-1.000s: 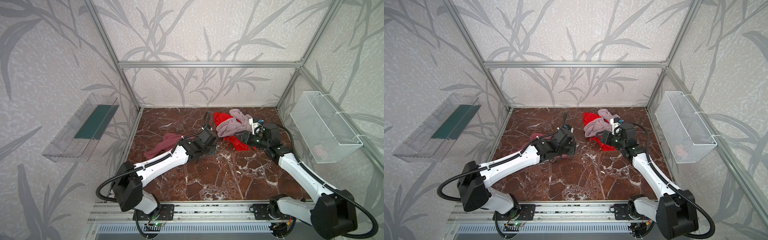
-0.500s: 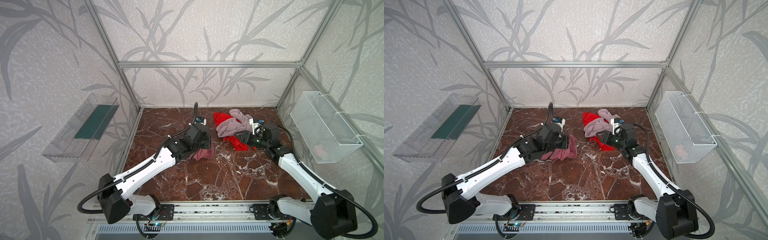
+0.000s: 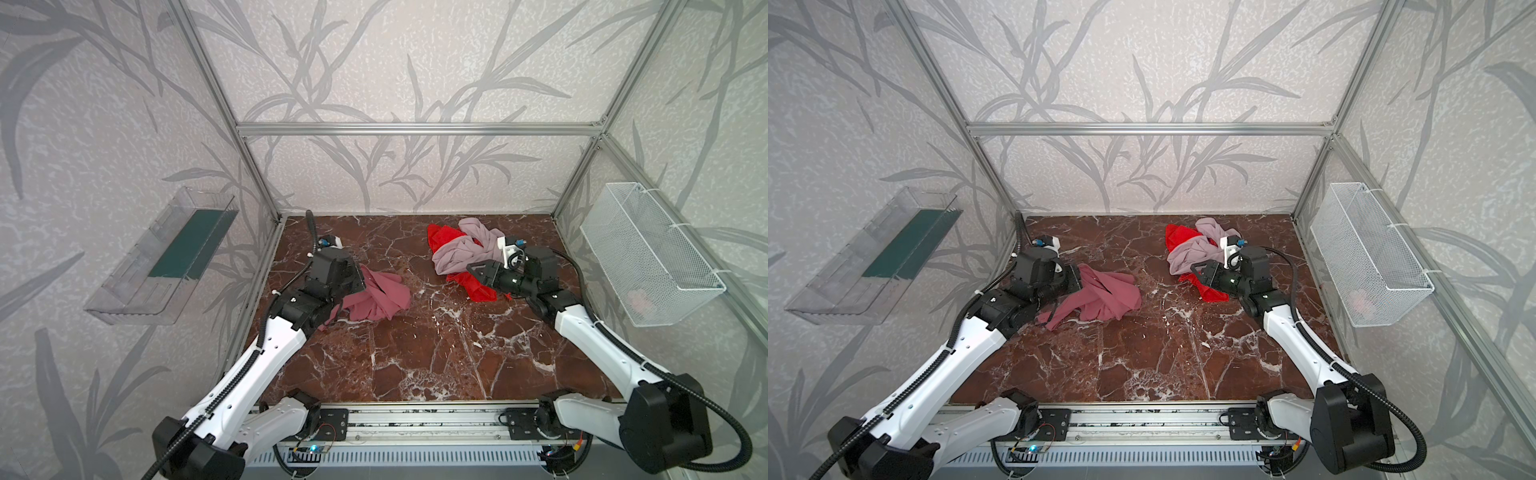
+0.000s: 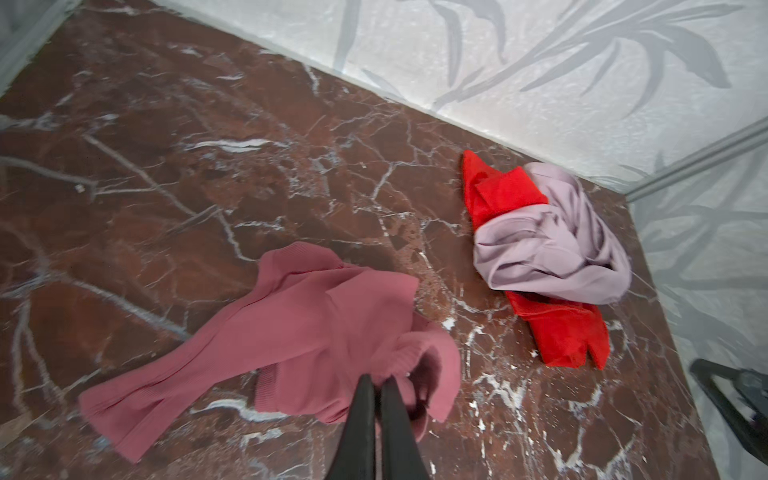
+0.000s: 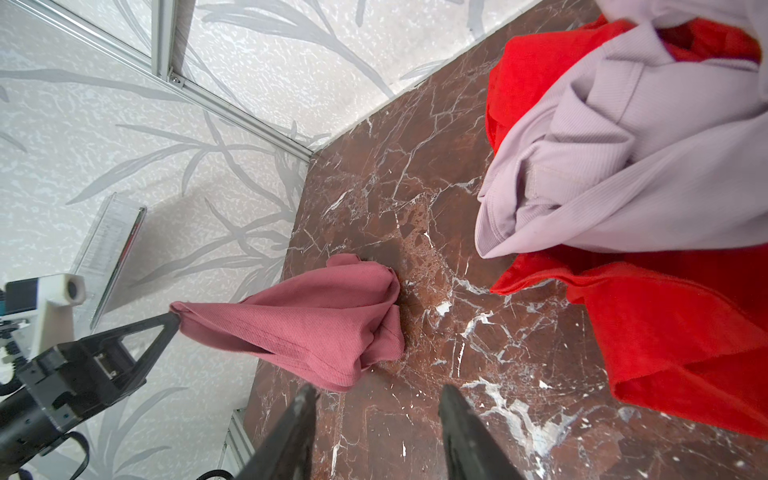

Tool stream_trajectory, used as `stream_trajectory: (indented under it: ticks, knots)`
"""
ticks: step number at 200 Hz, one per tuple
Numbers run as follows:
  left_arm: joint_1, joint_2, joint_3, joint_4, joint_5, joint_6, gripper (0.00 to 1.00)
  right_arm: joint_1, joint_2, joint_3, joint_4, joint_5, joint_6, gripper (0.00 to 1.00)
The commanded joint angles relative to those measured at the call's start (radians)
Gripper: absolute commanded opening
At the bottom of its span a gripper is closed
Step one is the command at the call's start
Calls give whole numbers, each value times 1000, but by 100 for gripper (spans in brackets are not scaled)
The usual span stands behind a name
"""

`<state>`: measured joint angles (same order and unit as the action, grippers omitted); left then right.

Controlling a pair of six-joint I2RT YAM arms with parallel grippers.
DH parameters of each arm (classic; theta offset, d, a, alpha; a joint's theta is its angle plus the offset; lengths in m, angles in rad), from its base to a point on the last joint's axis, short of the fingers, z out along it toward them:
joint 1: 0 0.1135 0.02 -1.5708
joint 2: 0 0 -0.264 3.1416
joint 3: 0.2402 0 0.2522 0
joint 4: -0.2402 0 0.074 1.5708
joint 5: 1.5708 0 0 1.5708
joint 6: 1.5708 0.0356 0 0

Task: Pick out a specific cloth from the pile
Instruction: 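Open the left gripper and draw it back from the pink cloth, then reach the left gripper forward and grasp the pink cloth again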

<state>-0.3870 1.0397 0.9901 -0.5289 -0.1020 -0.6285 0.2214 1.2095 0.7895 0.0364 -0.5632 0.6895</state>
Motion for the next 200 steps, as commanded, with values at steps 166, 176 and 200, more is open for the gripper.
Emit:
stream_trajectory:
  ticks: [166,176,200]
  knots:
    - [401,-59,-330,27,-30,-75,12,-8,89,27,44,-98,-12,48]
    - [400,-59,-311,21,-7,-67,29,-9,86,26,42,-98,-13,48]
    - [383,-69,-276,5,31,-24,34,-10,75,20,40,-87,-19,48]
